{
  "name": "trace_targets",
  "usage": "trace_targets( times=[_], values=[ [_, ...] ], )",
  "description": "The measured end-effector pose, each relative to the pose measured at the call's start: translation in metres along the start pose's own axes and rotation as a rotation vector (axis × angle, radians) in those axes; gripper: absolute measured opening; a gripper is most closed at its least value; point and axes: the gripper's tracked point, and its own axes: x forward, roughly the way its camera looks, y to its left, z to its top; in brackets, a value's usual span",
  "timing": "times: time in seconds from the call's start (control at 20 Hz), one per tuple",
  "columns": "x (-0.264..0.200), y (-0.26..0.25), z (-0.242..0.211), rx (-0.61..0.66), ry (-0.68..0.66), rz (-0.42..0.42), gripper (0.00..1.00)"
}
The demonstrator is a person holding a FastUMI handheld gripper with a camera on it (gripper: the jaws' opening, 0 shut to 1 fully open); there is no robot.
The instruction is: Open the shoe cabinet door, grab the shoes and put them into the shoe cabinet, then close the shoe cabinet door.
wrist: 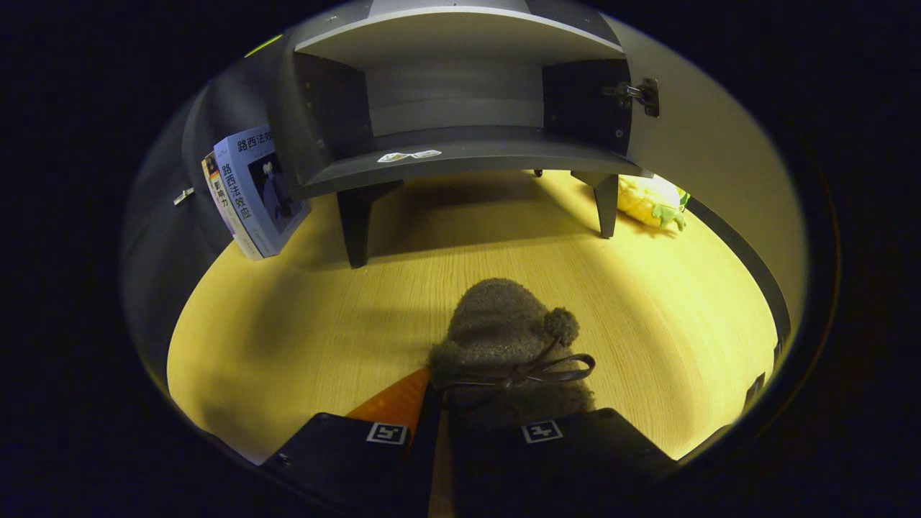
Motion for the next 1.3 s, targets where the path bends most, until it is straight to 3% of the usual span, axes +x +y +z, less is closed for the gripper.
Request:
trace_targets(
  times=[0.3, 0.35, 0.65, 1.05, 1.3],
  values=[
    [-0.007, -0.001, 0.000, -0.027, 0.022, -0.006, 0.16],
    [-0.002, 0.000, -0.006, -0.038, 0.043, -0.014, 0.05],
    [-0.033, -0.006, 0.012, -0.038, 0.056, -0.010, 0.05],
    [-0.123, -0.011, 0.121, -0.057, -0.083, -0.037, 0.05],
    [-0.156, -0.002, 0.176, -0.087, -0.163, -0.037, 0.05]
  ],
)
